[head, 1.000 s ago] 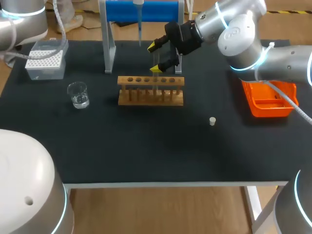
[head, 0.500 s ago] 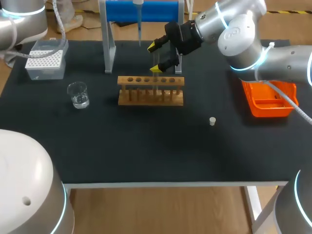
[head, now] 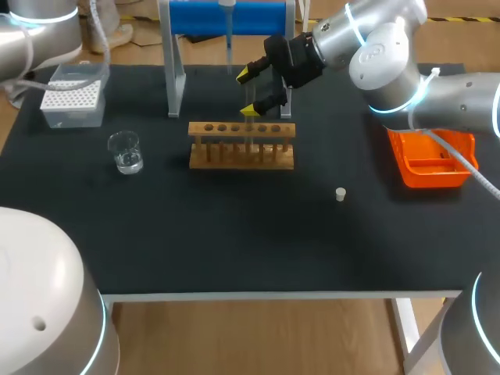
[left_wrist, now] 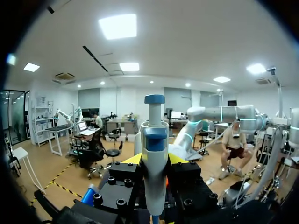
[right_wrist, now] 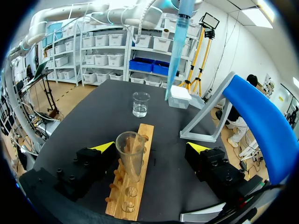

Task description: Invert the test tube, pick up the pipette, mount the tip to pipette, aspirate from beaker and dispense into the tube, eject the tip, return the pipette, and cap with the stopper.

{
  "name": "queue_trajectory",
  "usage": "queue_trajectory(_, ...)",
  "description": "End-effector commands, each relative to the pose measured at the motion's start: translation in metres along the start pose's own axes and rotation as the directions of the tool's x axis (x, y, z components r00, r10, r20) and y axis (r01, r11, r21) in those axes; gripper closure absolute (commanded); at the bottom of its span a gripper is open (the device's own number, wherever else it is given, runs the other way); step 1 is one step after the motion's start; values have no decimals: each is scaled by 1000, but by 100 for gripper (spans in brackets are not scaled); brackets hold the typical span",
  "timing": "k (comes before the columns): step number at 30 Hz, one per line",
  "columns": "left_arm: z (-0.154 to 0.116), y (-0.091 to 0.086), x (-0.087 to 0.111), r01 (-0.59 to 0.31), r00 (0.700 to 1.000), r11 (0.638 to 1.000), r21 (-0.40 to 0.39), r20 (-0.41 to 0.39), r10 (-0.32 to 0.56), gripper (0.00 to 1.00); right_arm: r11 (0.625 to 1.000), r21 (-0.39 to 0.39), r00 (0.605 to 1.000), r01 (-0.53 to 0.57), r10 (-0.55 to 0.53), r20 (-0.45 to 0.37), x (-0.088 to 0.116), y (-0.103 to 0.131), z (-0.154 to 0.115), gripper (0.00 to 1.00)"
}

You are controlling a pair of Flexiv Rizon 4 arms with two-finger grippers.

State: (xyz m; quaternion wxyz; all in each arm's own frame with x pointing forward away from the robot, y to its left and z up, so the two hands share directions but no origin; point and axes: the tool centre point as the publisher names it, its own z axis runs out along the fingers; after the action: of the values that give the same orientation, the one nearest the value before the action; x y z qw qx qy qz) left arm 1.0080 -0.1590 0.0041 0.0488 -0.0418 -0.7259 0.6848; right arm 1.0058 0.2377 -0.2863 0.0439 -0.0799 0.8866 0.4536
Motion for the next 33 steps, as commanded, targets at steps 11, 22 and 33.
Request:
queue_trajectory(11, 12, 8, -15, 2, 999, 1000, 24, -35, -1, 100, 1000, 2, 1000, 0, 0, -3, -1, 0, -1, 0)
queue_trajectory(22, 15, 14, -17, 14, 999, 999, 39, -45, -12, 100, 1000, 2, 1000, 0, 0, -3, -1, 0, -1, 0)
queue_trajectory(33, 15, 19, -16, 36, 998, 998, 43, -46, -34, 100, 1000, 2, 1000, 0, 0, -3, -1, 0, -1, 0)
